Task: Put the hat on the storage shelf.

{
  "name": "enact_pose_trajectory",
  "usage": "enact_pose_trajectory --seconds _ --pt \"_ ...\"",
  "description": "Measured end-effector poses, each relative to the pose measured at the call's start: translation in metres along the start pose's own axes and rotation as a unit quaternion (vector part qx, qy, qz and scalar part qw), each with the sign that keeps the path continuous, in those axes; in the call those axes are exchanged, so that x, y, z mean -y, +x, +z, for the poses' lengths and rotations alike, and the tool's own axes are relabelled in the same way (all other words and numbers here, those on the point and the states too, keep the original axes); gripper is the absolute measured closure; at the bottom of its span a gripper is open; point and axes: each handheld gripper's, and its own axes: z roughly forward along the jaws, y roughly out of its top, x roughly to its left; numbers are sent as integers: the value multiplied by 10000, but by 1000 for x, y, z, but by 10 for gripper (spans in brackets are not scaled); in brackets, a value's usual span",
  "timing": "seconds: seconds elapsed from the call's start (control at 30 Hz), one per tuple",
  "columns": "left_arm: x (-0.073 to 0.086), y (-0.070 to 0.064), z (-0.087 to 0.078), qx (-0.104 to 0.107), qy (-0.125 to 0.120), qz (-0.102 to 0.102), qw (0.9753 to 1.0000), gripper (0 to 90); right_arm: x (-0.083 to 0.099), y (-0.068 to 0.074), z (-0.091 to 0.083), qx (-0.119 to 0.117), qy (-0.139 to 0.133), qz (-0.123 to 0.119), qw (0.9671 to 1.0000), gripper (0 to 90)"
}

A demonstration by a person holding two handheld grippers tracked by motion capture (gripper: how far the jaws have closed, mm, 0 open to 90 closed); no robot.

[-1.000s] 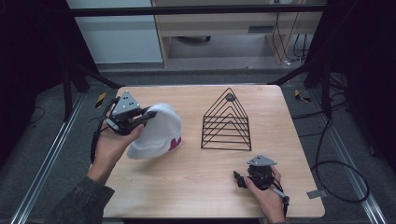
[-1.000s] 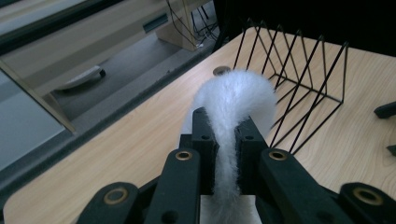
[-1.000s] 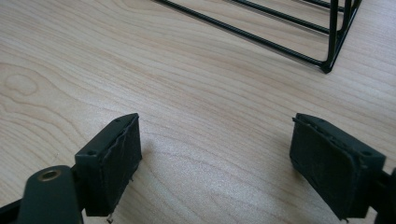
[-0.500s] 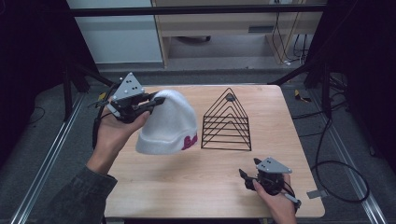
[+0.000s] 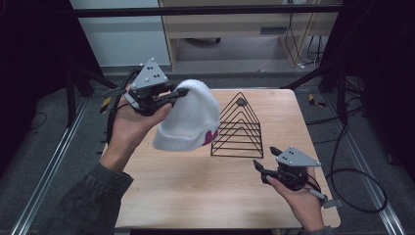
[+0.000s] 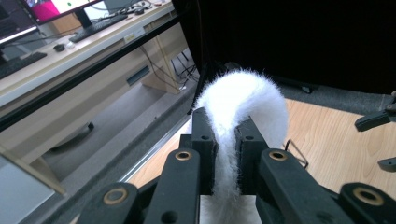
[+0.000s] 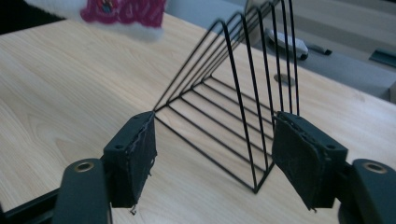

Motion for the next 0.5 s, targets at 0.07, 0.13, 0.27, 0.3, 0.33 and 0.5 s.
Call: enact_pose_trajectory --seconds 0.07,0.13,0.27,0.3,0.33,0.5 --pt "-2 -1 1 37 -13 -3 10000 816 -4 1 -1 -18 -22 -17 10000 326" --pt "-7 -3 4 93 -36 40 9999 816 -12 1 -2 -58 -84 -62 9999 349" --pt "-16 -6 10 203 -102 65 9997 816 -29 -3 1 -182 -163 -70 9997 434" --pt "-17 -7 11 227 -112 87 9996 816 -34 -5 3 -253 -182 -36 9995 444" --pt "-19 -8 12 250 -158 93 9995 815 -37 -6 4 -298 -190 -33 9994 451" --pt "-32 -10 20 410 -241 147 9988 814 -57 -15 17 -529 -356 102 9979 457"
